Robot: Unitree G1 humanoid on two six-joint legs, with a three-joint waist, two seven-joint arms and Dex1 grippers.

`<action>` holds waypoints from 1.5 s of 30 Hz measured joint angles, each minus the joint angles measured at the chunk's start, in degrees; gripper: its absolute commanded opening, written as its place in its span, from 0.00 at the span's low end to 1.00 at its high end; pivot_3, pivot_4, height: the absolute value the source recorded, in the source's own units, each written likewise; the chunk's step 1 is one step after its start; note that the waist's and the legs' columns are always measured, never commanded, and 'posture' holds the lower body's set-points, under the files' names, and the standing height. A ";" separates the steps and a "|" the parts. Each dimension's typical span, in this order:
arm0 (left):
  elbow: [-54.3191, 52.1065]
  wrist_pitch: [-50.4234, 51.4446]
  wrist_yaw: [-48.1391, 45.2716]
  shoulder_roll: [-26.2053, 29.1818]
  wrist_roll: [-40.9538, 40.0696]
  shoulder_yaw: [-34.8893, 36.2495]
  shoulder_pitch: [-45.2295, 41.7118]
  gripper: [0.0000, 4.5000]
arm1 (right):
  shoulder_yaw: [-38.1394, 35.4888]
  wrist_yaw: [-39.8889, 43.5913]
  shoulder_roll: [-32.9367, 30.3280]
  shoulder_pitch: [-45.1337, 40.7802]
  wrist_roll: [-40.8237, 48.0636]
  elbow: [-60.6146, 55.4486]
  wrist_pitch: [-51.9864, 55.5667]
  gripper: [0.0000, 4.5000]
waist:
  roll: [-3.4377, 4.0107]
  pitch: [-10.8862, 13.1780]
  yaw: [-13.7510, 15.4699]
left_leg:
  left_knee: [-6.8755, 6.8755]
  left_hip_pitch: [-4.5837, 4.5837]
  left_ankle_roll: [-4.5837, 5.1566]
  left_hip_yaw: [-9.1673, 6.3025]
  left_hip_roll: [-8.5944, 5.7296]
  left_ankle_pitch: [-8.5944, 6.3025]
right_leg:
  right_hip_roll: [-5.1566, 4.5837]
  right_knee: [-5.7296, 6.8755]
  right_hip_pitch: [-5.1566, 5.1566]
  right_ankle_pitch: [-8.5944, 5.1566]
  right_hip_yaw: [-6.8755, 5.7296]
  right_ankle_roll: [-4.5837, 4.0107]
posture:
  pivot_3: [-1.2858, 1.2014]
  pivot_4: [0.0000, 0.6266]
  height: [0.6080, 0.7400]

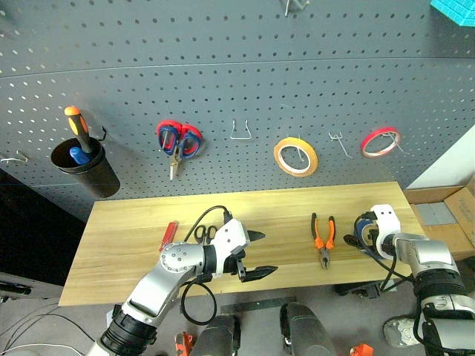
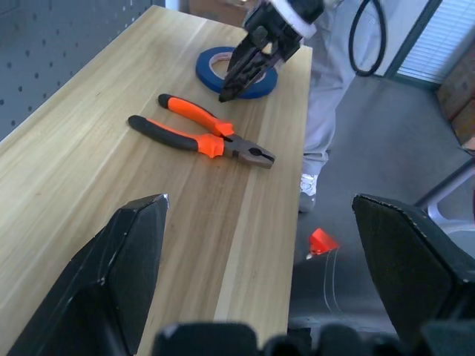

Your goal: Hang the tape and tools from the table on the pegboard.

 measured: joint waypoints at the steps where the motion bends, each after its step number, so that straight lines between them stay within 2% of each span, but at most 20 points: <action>1: -0.10 0.12 -0.01 0.13 -0.05 0.07 -0.11 0.95 | -0.48 -0.93 0.41 -0.19 0.03 0.37 0.38 0.81 | 0.00 0.00 0.03 | -0.01 0.00 0.00 0.00 0.00 0.00 | 0.00 0.00 0.00 0.00 0.00 0.00 | 0.47 0.41 1.00; 10: 0.04 1.28 -0.48 1.10 -1.08 1.29 -3.94 0.95 | -0.61 -5.20 1.79 -0.41 -0.30 -0.82 1.68 0.13 | -0.10 0.27 0.06 | 0.01 -0.01 -0.01 0.00 -0.01 0.01 | 0.00 -0.01 0.00 0.01 -0.01 0.01 | 0.46 0.38 1.00; 11: 0.26 1.25 -0.61 1.08 -1.13 1.36 -4.81 0.95 | -0.28 -5.27 1.75 -0.34 -0.56 -1.18 1.74 0.09 | -0.10 0.27 0.06 | 0.01 -0.01 -0.02 0.01 -0.01 0.01 | 0.00 -0.01 0.00 0.01 -0.01 0.01 | 0.46 0.37 1.00; 14: 2.99 0.17 -1.32 0.54 -1.19 1.98 -8.13 0.95 | 2.58 -3.75 0.63 3.79 -2.02 -7.87 -0.68 0.08 | -0.06 0.25 -0.02 | -0.02 -0.03 -0.19 -0.02 0.00 0.11 | 0.00 0.00 -0.04 0.01 -0.06 0.02 | 0.44 0.34 1.00; 18: 8.78 -2.91 -1.61 -1.81 -1.11 2.45 -12.29 0.95 | 2.94 0.88 -2.21 10.35 -0.08 -21.27 -2.25 0.08 | 0.03 0.18 -0.13 | 0.07 -0.13 -0.27 0.02 -0.03 0.13 | 0.00 -0.08 -0.06 0.07 -0.06 0.17 | 0.41 0.29 1.00; 21: 12.79 -7.29 -1.33 -5.27 -1.18 3.48 -15.42 0.95 | -1.49 3.40 -4.54 16.22 4.02 -34.27 0.92 0.08 | 0.19 0.09 -0.20 | 0.52 -0.43 -0.31 -0.06 -0.01 0.05 | 0.03 -0.11 -0.11 0.16 -0.14 0.32 | 0.39 0.28 1.00; 25: 17.69 -13.62 -1.24 -9.27 -2.50 6.32 -19.09 0.95 | -10.66 5.54 -4.66 23.16 11.82 -52.77 3.81 0.08 | 0.32 -0.01 -0.90 | 0.95 -0.72 -0.27 -0.04 -0.01 -0.02 | 0.08 -0.11 -0.21 0.35 -0.12 0.64 | 0.37 0.27 1.00; 28: 19.85 -16.97 -1.07 -11.32 -3.45 8.52 -19.54 0.95 | -16.07 6.10 -2.29 26.27 16.36 -62.40 1.36 0.08 | 0.31 -0.06 -2.01 | 1.02 -0.70 -0.10 0.05 -0.02 -0.10 | 0.08 -0.14 -0.17 0.43 -0.11 0.78 | 0.36 0.26 1.00; 31: 21.18 -18.96 0.59 -12.51 -4.12 11.05 -19.50 0.95 | -16.52 5.28 -0.30 24.72 19.82 -69.82 -1.33 0.08 | 0.37 -0.11 -3.75 | 1.11 -0.64 0.02 0.16 0.01 -0.11 | 0.11 -0.07 -0.16 0.48 -0.10 0.88 | 0.36 0.25 1.00; 34: 21.04 -20.67 2.15 -13.65 -4.24 12.44 -19.21 0.95 | -13.02 2.95 -0.22 17.13 19.54 -69.33 -3.32 0.08 | 0.37 -0.23 -5.27 | 1.36 -0.67 0.15 0.22 -0.01 -0.09 | 0.13 -0.07 -0.12 0.59 -0.07 1.04 | 0.37 0.24 1.00; 39: 20.76 -21.64 4.16 -13.41 -3.26 12.48 -17.78 0.95 | -5.66 0.63 1.09 6.37 15.27 -57.41 -8.04 0.08 | 0.38 -0.44 -6.24 | 1.66 -0.73 0.24 0.20 0.00 -0.01 | 0.20 0.00 -0.08 0.77 -0.04 1.03 | 0.39 0.21 1.00; 40: 20.64 -21.67 4.62 -13.36 -2.95 12.44 -17.44 0.95 | -4.19 0.56 1.29 5.21 14.12 -54.40 -9.22 0.08 | 0.39 -0.52 -6.27 | 1.66 -0.73 0.24 0.20 0.00 0.00 | 0.20 0.01 -0.09 0.91 -0.04 0.79 | 0.40 0.21 1.00; 45: 18.66 -21.47 6.33 -11.96 -2.67 12.64 -15.26 0.95 | -0.46 2.26 2.16 3.93 12.74 -46.57 -13.48 0.08 | 0.42 -0.85 -6.04 | 1.65 -0.86 0.12 0.13 -0.02 0.06 | 0.20 0.06 -0.23 0.96 0.02 0.73 | 0.42 0.18 1.00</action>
